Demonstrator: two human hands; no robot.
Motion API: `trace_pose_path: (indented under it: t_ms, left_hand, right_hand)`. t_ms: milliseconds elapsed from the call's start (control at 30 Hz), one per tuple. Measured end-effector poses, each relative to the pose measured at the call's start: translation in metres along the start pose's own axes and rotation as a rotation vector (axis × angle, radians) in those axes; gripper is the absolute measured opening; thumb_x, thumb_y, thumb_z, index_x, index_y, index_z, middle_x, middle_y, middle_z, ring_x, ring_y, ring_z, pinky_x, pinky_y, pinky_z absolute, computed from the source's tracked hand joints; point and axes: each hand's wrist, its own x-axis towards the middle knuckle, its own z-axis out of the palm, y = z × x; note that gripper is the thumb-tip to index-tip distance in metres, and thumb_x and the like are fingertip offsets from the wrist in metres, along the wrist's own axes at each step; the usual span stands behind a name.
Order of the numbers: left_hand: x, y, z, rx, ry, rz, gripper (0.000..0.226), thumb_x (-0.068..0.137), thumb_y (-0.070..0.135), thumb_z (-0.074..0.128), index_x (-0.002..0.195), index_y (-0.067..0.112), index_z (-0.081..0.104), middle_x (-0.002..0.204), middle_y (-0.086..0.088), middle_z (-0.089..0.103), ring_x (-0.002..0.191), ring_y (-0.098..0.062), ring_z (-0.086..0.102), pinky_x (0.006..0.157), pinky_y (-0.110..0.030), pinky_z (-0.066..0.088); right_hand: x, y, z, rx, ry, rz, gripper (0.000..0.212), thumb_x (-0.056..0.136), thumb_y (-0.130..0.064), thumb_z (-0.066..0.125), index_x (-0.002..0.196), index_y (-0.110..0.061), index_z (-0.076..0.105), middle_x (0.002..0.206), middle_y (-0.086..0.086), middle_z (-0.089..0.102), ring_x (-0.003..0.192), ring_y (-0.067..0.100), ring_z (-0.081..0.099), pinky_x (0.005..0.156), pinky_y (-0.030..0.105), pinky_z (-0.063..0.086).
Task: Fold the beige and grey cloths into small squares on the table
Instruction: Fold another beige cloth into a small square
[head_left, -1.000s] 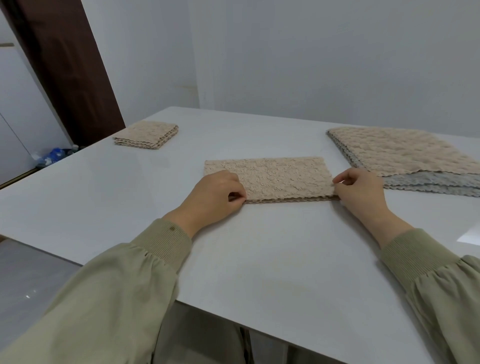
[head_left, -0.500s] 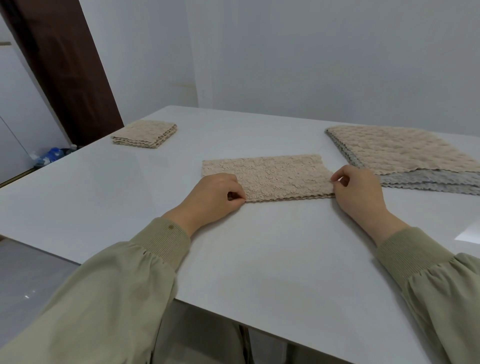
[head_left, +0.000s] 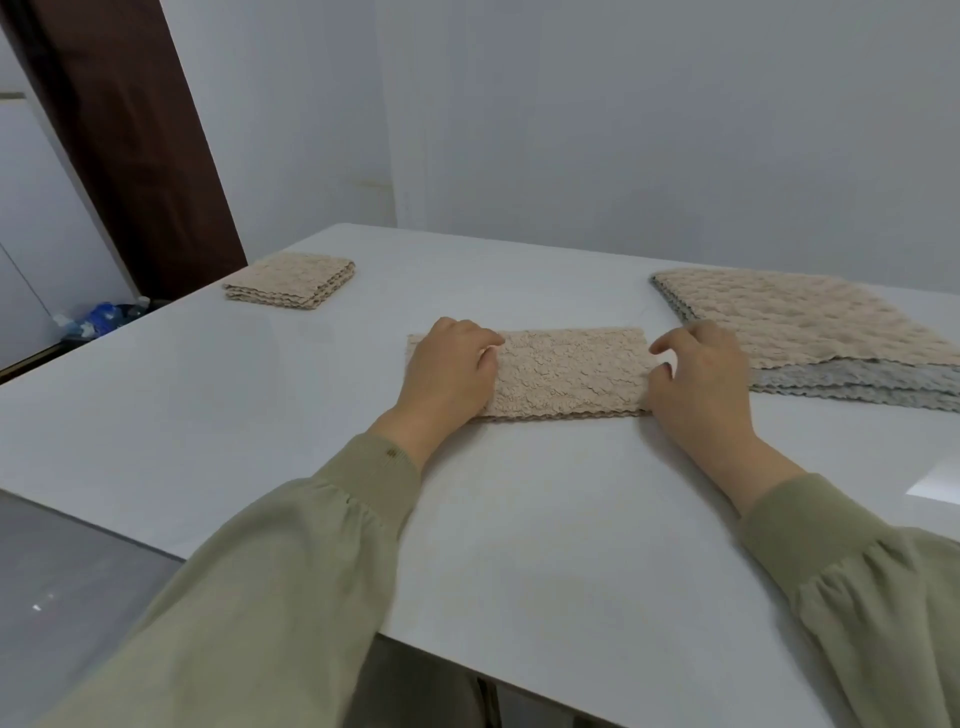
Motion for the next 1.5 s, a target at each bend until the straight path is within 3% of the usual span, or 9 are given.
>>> trace_pose_path:
  t_ms: [200, 333, 467, 867, 1033, 1100, 1167, 1300, 1500]
  left_hand:
    - [0.016, 0.004, 0.023, 0.283, -0.326, -0.116, 0.047, 0.102, 0.031, 0.021, 0.145, 0.018, 0.032, 0.153, -0.001, 0.031, 0.144, -0.027, 0.014, 0.115, -0.049, 0.014]
    - [0.015, 0.001, 0.028, 0.309, -0.439, -0.176, 0.052, 0.101, 0.038, 0.015, 0.151, 0.021, 0.015, 0.160, 0.000, 0.009, 0.146, -0.025, -0.001, 0.116, -0.053, 0.001]
    - [0.016, 0.000, 0.029, 0.333, -0.475, -0.212, 0.054, 0.100, 0.041, 0.013, 0.151, 0.026, 0.007, 0.160, 0.003, 0.000, 0.147, -0.023, -0.004, 0.115, -0.053, -0.002]
    - [0.008, -0.027, 0.010, 0.314, -0.495, -0.282, 0.058, 0.098, 0.053, 0.014, 0.151, 0.031, 0.006, 0.160, 0.006, -0.002, 0.147, -0.018, -0.006, 0.114, -0.055, -0.002]
    - [0.001, -0.013, 0.000, 0.348, -0.232, -0.193, 0.050, 0.101, 0.037, 0.020, 0.148, 0.023, 0.024, 0.158, 0.001, 0.018, 0.147, -0.022, 0.001, 0.115, -0.054, 0.000]
    - [0.005, -0.002, 0.006, 0.309, -0.233, -0.135, 0.049, 0.102, 0.034, 0.019, 0.149, 0.022, 0.022, 0.158, 0.001, 0.017, 0.147, -0.022, 0.003, 0.116, -0.052, 0.002]
    - [0.008, 0.003, 0.016, 0.301, -0.338, -0.117, 0.050, 0.102, 0.035, 0.017, 0.151, 0.022, 0.016, 0.159, 0.000, 0.011, 0.147, -0.024, 0.000, 0.116, -0.052, 0.003]
    - [0.010, -0.007, 0.023, 0.331, -0.494, -0.170, 0.054, 0.101, 0.041, 0.013, 0.152, 0.025, 0.005, 0.160, 0.004, -0.002, 0.146, -0.022, -0.006, 0.117, -0.050, -0.003]
    - [0.008, -0.014, 0.017, 0.328, -0.522, -0.182, 0.056, 0.100, 0.046, 0.012, 0.152, 0.028, 0.003, 0.160, 0.006, -0.004, 0.147, -0.020, -0.006, 0.117, -0.048, -0.003]
  right_hand:
    - [0.013, -0.052, 0.018, 0.144, -0.226, -0.045, 0.036, 0.091, -0.004, 0.041, 0.124, -0.003, 0.054, 0.128, 0.014, 0.056, 0.120, 0.029, 0.046, 0.101, 0.036, 0.033]
    - [0.021, -0.070, 0.039, 0.101, -0.449, -0.114, 0.039, 0.099, -0.018, 0.030, 0.133, -0.008, 0.046, 0.133, 0.010, 0.052, 0.127, 0.027, 0.043, 0.105, 0.039, 0.031]
    - [0.026, -0.063, 0.051, -0.094, -0.731, -0.069, 0.050, 0.101, -0.035, 0.019, 0.149, -0.020, 0.022, 0.158, 0.000, 0.017, 0.146, 0.019, 0.012, 0.115, 0.050, 0.006]
    - [0.029, -0.008, 0.034, -0.222, -0.744, 0.142, 0.059, 0.098, -0.045, 0.014, 0.152, -0.020, 0.009, 0.160, -0.003, 0.003, 0.147, 0.019, 0.003, 0.114, 0.054, -0.001]
    - [0.029, -0.033, 0.028, -0.232, -0.429, 0.033, 0.052, 0.100, -0.032, 0.021, 0.148, -0.013, 0.024, 0.159, 0.006, 0.012, 0.147, 0.021, 0.006, 0.115, 0.053, 0.002]
    - [0.033, -0.057, 0.030, -0.127, -0.346, -0.037, 0.049, 0.100, -0.026, 0.023, 0.148, -0.012, 0.025, 0.158, 0.007, 0.014, 0.147, 0.021, 0.008, 0.117, 0.049, 0.004]
    - [0.032, -0.075, 0.039, -0.019, -0.391, -0.084, 0.048, 0.101, -0.024, 0.023, 0.148, -0.014, 0.025, 0.159, 0.006, 0.014, 0.146, 0.021, 0.009, 0.117, 0.047, 0.005]
    - [0.024, -0.077, 0.057, -0.100, -0.723, -0.132, 0.051, 0.101, -0.034, 0.017, 0.150, -0.023, 0.017, 0.159, 0.000, 0.010, 0.146, 0.020, 0.008, 0.116, 0.051, 0.004]
    - [0.027, -0.059, 0.053, -0.177, -0.778, -0.052, 0.054, 0.100, -0.042, 0.011, 0.151, -0.026, 0.008, 0.160, -0.004, 0.002, 0.147, 0.018, 0.002, 0.115, 0.052, 0.000]
